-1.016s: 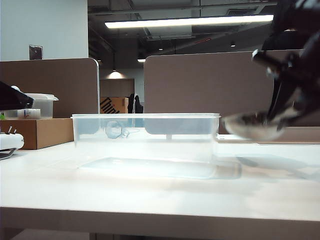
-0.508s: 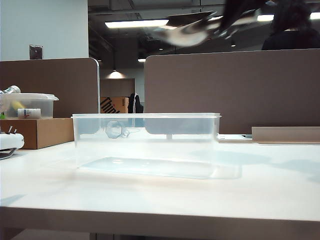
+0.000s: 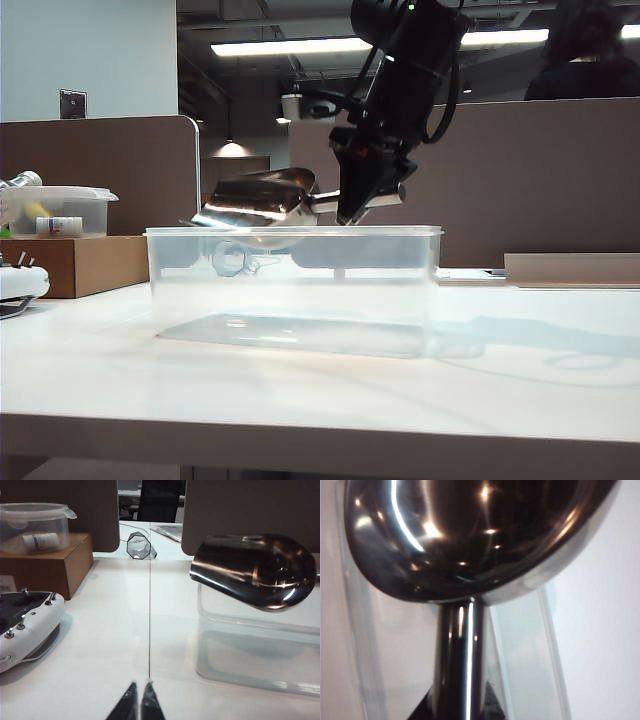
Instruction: Pick up the metal ice scoop from the table and place it inside the transparent plastic box.
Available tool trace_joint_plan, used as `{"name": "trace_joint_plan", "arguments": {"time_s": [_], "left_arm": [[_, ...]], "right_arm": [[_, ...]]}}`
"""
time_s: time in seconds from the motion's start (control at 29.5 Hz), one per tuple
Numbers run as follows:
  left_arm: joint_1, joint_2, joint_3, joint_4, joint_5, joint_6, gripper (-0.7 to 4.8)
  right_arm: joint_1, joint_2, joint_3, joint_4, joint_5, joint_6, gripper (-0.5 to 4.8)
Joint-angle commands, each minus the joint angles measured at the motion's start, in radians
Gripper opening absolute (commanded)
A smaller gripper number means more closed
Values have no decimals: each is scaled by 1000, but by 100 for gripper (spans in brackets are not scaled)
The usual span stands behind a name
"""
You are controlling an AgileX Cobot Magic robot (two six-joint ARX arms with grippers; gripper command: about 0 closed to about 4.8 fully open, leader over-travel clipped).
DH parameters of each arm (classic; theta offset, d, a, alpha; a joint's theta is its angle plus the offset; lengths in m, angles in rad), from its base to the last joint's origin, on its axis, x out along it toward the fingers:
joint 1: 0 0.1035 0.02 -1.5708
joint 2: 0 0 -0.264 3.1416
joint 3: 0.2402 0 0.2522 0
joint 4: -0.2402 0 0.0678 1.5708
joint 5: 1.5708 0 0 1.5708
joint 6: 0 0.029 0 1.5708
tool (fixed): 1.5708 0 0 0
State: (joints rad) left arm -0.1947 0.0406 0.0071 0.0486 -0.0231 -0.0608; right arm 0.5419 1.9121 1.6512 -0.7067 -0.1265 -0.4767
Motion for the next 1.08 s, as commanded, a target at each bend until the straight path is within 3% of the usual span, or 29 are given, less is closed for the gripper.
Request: {"name": "trace_joint_plan", "arguments": {"time_s": [0.03, 0.2, 0.37, 0.51, 0.61, 0.81, 1.08], "left_arm": [[-7, -5, 0, 11, 0, 0, 21], [-71, -4, 0, 12, 1, 0, 21], [-74, -4, 0, 11, 0, 0, 21], [-74, -4, 0, 11, 1, 0, 21], [-74, -4, 0, 11, 0, 0, 21], [-74, -4, 0, 11, 1, 0, 21], [-74, -4, 0, 11, 1, 0, 21]], "right_arm": [[1, 26, 8, 27, -6, -26, -8], [12, 42, 8, -51, 2, -26, -8], [12, 40, 10, -76, 25, -26, -8], [11, 39, 10, -166, 109, -34, -8], [10, 40, 10, -190, 109, -82, -8], [10, 48, 10, -89, 42, -82, -8], [10, 142, 10, -105, 30, -81, -8]]}}
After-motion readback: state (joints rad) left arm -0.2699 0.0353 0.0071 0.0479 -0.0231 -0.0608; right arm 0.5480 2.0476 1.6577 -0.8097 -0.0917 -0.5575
